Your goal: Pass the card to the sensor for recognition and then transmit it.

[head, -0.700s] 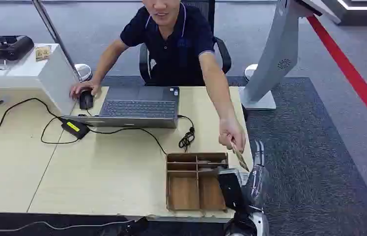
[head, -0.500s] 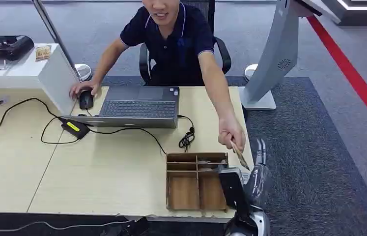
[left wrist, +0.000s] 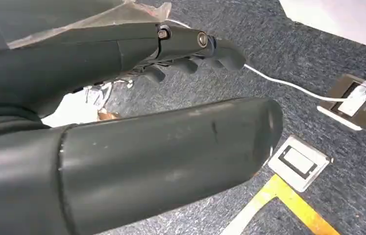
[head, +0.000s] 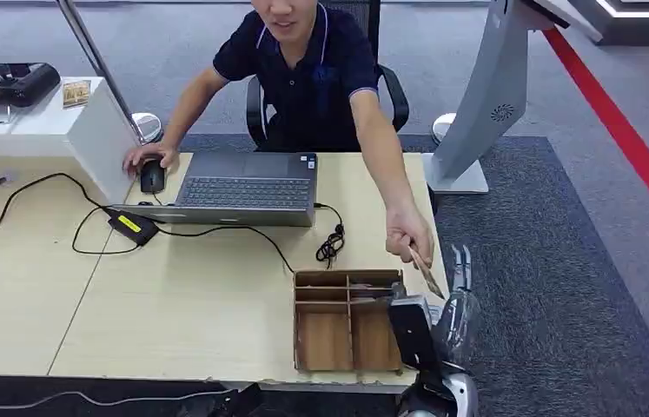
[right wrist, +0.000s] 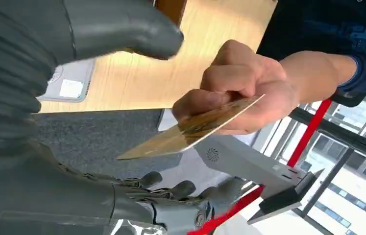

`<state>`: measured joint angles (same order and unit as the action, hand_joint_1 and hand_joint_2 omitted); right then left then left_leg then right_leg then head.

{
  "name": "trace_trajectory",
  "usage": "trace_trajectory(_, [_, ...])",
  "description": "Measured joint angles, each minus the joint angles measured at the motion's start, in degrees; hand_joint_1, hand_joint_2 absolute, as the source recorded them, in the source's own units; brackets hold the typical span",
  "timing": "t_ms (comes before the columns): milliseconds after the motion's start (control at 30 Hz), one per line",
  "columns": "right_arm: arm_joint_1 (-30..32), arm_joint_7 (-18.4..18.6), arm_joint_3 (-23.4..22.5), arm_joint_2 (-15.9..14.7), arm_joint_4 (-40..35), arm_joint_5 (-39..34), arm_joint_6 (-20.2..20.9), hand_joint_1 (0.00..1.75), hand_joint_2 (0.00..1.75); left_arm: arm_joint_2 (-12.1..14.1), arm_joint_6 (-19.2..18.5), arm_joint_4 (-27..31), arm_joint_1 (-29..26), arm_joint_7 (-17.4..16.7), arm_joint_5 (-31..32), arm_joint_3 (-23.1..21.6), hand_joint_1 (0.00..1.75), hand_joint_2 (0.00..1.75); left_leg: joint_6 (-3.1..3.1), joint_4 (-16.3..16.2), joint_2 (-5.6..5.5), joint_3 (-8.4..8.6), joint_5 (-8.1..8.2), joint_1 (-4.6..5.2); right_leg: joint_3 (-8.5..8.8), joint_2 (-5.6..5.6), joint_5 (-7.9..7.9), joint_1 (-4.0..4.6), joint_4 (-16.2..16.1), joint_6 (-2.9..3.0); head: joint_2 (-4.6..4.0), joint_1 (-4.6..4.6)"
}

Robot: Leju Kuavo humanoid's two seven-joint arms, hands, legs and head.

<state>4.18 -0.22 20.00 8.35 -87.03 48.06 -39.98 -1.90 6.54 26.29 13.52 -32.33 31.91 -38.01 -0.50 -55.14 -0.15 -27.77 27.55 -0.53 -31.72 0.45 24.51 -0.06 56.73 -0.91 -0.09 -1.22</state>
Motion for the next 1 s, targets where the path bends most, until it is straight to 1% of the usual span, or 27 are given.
trace_trajectory(933, [0.34,-0.55,-0.44,-0.04,1.05,0.39,0.00,1.75,1.75,0.00,0.15,0.00,-0.01,0.76,-0.15,-0.02,0.00,0.00,0.00,0.00,0.00,-0.01,0.00,0.00,-0.02,0.00,0.00,0.00,0.00,0.00,0.00,0.00])
trace_trajectory(1000, [0.39,-1.36,-0.90,-0.04,1.90,0.94,0.02,1.75,1.75,0.00,0.11,0.00,0.00,0.81,-0.15,-0.02,0.00,0.00,0.00,0.00,0.00,-0.02,0.00,0.00,-0.03,0.00,0.00,0.00,0.00,0.00,0.00,0.00])
